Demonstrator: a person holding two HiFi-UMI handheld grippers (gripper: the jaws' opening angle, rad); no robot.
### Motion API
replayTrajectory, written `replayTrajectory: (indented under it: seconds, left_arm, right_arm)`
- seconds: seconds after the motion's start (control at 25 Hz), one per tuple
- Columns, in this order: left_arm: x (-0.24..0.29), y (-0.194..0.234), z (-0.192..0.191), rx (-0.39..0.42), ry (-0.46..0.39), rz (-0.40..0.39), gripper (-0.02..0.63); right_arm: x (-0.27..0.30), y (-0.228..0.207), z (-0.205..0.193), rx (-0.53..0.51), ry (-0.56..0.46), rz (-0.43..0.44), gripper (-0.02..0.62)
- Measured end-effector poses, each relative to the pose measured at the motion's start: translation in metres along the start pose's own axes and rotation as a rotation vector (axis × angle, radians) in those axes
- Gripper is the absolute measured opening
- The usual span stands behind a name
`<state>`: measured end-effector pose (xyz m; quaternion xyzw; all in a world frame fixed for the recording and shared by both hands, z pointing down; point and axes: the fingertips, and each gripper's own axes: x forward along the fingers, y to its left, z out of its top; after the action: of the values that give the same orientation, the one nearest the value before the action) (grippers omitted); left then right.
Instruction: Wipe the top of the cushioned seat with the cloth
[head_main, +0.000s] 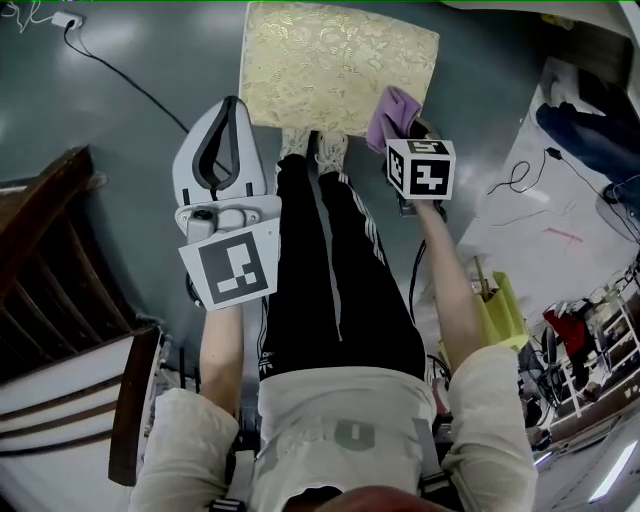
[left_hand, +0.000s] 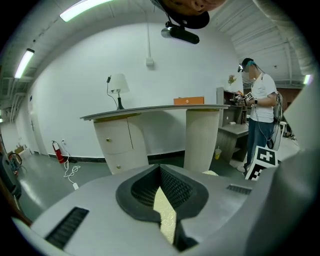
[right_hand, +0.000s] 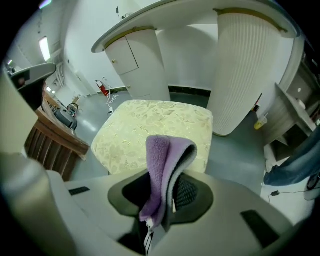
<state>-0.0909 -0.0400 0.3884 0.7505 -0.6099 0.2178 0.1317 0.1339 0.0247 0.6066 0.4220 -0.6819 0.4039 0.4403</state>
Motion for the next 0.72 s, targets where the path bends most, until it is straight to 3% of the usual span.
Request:
replayTrajectory:
  seconds: [0.72]
  left_arm:
    - [0.003, -0.027, 0.004, 0.016, -0.009, -0.046, 0.006]
  right_arm:
    - [-0.014, -0.05, -0.024, 0.036, 0.04, -0.098, 0.097]
